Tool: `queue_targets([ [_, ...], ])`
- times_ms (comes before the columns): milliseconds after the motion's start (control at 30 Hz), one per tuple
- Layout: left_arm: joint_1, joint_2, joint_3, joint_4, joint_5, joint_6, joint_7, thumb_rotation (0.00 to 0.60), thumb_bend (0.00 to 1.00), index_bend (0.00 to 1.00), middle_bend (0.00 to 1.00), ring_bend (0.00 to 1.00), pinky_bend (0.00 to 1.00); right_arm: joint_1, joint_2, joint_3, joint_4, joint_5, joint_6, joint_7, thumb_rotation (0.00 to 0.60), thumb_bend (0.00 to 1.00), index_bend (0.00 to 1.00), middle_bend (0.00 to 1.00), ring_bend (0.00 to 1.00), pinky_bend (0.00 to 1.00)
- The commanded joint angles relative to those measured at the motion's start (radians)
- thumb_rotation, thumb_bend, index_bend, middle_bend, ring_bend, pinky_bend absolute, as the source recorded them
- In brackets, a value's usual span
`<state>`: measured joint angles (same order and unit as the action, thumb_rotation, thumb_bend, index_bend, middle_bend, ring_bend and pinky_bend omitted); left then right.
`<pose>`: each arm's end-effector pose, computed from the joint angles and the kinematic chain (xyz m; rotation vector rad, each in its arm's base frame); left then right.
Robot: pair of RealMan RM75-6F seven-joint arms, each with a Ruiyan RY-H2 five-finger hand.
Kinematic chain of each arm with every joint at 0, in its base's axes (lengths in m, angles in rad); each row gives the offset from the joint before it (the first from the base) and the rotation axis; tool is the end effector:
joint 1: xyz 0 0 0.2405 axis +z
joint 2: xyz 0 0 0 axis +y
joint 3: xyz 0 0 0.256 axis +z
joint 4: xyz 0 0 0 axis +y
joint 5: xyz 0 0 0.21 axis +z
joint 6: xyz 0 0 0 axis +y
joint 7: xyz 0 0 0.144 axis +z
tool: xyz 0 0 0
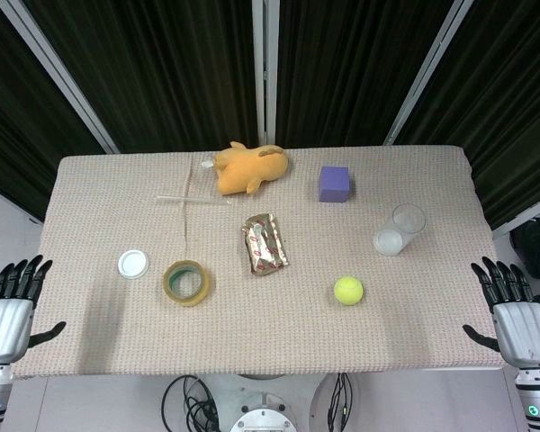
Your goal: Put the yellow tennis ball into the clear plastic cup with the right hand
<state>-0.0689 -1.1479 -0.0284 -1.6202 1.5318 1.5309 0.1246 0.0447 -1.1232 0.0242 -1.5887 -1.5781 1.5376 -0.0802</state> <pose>-0.3046 0.1712 0.1505 -1.4169 -0.8154 -0.8596 -0.3108 -0.1631 0.1588 1.4430 -0.8003 0.8587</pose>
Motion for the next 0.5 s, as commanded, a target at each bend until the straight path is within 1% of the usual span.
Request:
queue_targets([
  [33,-0.002,0.001,0.000,-0.001,0.001,-0.002,0.000,0.600,0.01,0.00,0.00,0.00,0.00,0.001,-0.001,0.000,0.002,0.001,-0.003,0.001,0.600,0.01,0.00,0.00,0.00,0.00],
  [233,-0.004,0.003,0.003,-0.007,0.005,-0.008,0.001,0.600,0.01,0.00,0.00,0.00,0.00,0.013,-0.002,-0.009,-0.004,-0.010,-0.030,-0.017,0.600,0.01,0.00,0.00,0.00,0.00],
  [333,-0.002,0.008,0.008,-0.018,0.006,-0.011,0.007,0.600,0.01,0.00,0.00,0.00,0.00,0.015,0.025,-0.024,-0.041,-0.004,-0.061,-0.031,0.600,0.02,0.00,0.00,0.00,0.00],
  [433,0.000,0.011,0.014,-0.025,0.014,-0.010,0.014,0.600,0.01,0.00,0.00,0.00,0.00,0.025,0.047,-0.024,-0.070,-0.008,-0.077,-0.035,0.600,0.03,0.00,0.00,0.00,0.00],
  [500,-0.001,0.008,0.015,-0.027,0.017,-0.010,0.008,0.600,0.01,0.00,0.00,0.00,0.00,0.039,0.058,-0.023,-0.089,-0.013,-0.097,-0.072,0.600,0.03,0.00,0.00,0.00,0.00],
])
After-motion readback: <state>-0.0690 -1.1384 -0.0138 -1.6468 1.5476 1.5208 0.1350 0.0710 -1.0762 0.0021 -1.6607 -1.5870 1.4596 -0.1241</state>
